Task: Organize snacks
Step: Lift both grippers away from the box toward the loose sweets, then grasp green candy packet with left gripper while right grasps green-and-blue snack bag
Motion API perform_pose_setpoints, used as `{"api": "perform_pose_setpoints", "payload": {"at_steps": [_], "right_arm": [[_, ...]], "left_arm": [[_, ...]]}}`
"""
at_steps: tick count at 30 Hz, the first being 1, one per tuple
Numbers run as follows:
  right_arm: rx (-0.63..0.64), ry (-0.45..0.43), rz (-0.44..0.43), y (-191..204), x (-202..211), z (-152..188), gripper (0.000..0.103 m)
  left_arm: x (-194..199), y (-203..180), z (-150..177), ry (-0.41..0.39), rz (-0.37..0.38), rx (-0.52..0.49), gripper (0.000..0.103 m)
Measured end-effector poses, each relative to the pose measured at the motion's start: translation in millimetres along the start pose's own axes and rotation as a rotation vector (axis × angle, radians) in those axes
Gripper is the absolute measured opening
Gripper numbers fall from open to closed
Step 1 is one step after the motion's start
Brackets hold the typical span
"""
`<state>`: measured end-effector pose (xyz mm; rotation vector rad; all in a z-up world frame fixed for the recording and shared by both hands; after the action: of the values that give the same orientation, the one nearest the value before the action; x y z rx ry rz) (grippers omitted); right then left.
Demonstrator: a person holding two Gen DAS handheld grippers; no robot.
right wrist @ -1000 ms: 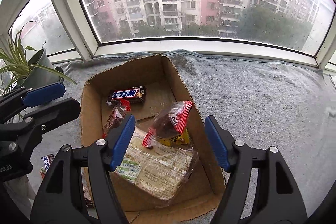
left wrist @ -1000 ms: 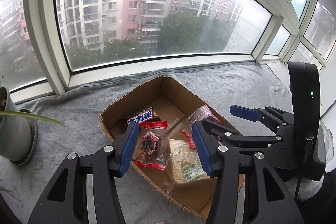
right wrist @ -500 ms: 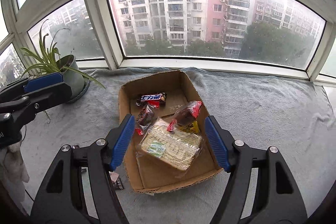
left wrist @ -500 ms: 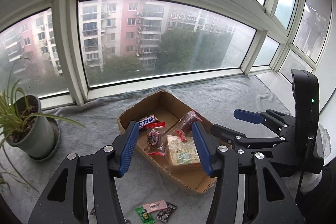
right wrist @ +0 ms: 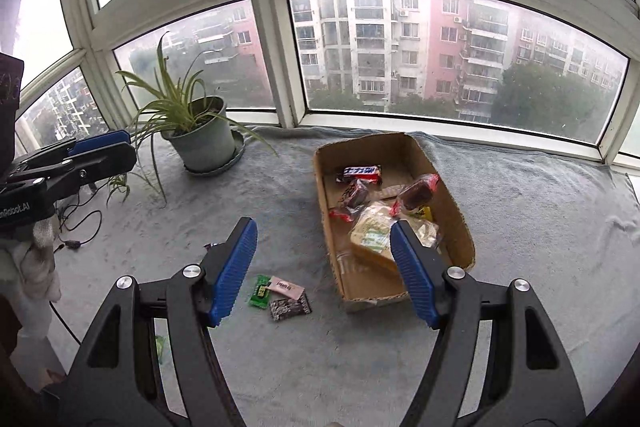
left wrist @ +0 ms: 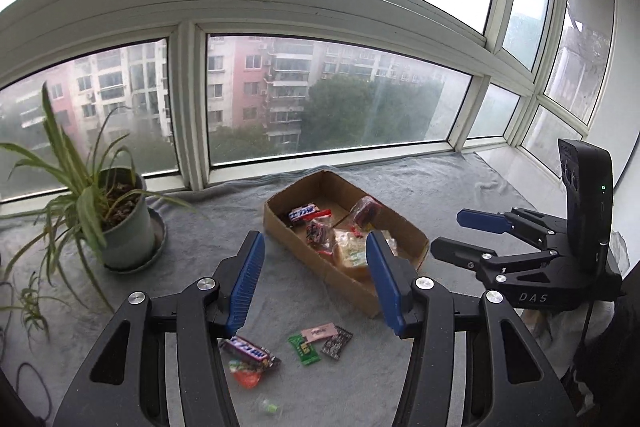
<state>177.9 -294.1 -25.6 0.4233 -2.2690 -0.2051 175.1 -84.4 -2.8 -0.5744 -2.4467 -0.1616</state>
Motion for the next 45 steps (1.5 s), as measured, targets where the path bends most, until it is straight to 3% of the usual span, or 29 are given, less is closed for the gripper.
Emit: {"api": "perform_pose_setpoints", "payload": {"at_steps": [12, 17, 25, 27, 31, 37, 45], "right_arm": [[0.097, 0.189, -0.085, 51.6, -32.3, 82.3, 0.072], [0.148, 0.282, -0.114, 74.5, -56.9, 119.4, 0.072], [0.214, 0.357, -0.127, 99.5, -87.9, 152.1, 0.072], [0.229, 0.373, -0.137, 103.4, -94.4, 158.0, 0.072], [0.259, 0.402, -0.141, 109.2, -105.5, 167.2, 0.072], [0.281, 0.434, -0.144, 112.1, -117.4, 174.8, 0.072], [0.301, 0.458, -0.126, 115.9, -131.5, 180.3, 0.072]], "left_arm": [[42.0, 58.3, 116.6, 0.170, -0.086, 0.127, 0.052], [33.1, 46.2, 169.3, 0.278, -0.037, 0.179, 0.052], [15.3, 10.2, 233.8, 0.411, 0.028, 0.222, 0.051], [12.2, 7.4, 246.0, 0.436, 0.040, 0.246, 0.046], [8.9, 7.5, 258.5, 0.453, 0.047, 0.279, 0.037], [1.5, 4.3, 263.6, 0.477, 0.053, 0.274, 0.035], [-6.4, -2.1, 256.4, 0.466, -0.005, 0.197, 0.035]]}}
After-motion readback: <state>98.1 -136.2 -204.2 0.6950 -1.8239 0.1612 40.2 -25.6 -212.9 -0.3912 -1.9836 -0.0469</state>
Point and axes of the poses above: each gripper's, at about its wrist camera, not at the fingertips, and x roughly against the way its jaws point, y to its left, z to its underside, the point moved 3 cm from there along -x, roughly the way its jaws point, and after that the axes turned 11 degrees about -x, right-handed, at the moved point
